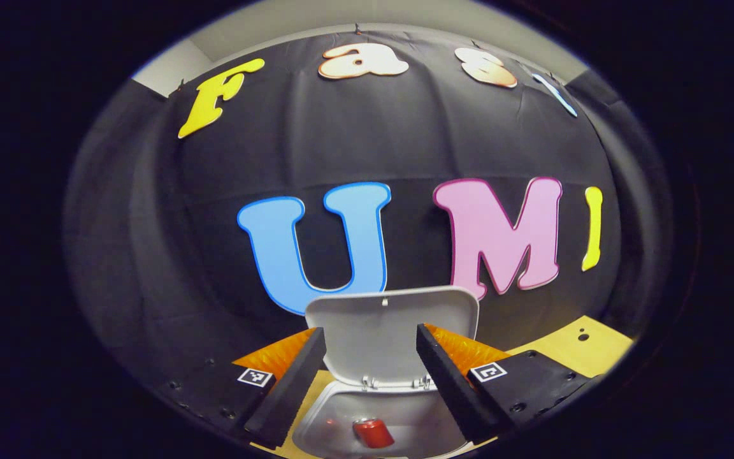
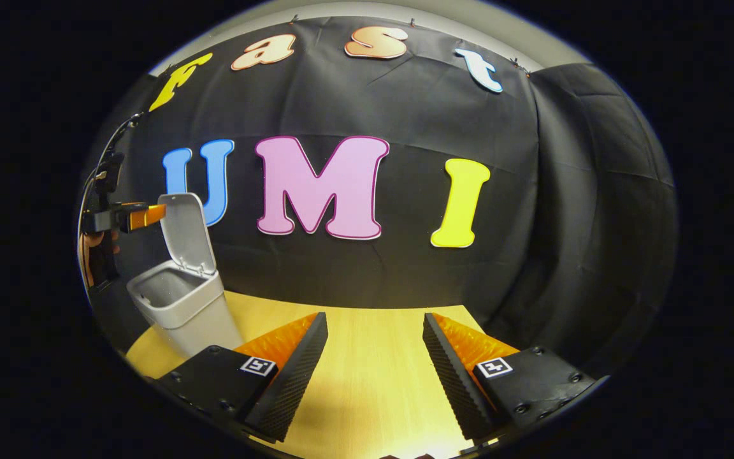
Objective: Press the lid of the desktop garbage bin to open it, pick up the crumpled paper on the desktop and throw it into the bin, then pick up the pop can on the desktop and drop it into the bin, and finally close the garbage bin lid.
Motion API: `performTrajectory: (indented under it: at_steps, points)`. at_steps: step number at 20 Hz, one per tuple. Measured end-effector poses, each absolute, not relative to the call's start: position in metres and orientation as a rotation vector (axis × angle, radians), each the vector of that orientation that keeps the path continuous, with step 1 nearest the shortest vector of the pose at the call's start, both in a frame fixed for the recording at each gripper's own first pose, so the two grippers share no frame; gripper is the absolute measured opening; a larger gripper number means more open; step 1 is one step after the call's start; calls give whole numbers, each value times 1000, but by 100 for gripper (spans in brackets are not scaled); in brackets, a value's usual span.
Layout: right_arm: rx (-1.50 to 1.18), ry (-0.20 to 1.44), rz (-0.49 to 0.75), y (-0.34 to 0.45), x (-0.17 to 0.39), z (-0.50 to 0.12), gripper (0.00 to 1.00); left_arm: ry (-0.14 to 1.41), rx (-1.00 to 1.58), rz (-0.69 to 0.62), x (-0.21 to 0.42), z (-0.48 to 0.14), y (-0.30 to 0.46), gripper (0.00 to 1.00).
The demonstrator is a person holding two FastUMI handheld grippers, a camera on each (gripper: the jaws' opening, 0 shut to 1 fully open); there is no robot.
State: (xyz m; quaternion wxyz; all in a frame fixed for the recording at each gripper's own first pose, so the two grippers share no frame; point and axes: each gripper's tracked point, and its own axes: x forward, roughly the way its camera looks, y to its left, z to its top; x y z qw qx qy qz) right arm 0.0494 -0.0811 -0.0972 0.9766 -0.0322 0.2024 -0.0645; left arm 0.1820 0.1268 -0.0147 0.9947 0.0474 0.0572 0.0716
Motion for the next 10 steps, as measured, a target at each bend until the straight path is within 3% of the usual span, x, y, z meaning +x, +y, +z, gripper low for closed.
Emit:
performTrajectory:
  at_steps: [5, 10]
  points:
    - [-65, 345, -104, -81, 85, -78, 98, 24, 159, 55, 210, 41, 122, 96]
    - [-69, 342, -104, -79, 91, -79, 98, 46, 191, -14, 239, 28, 102, 96]
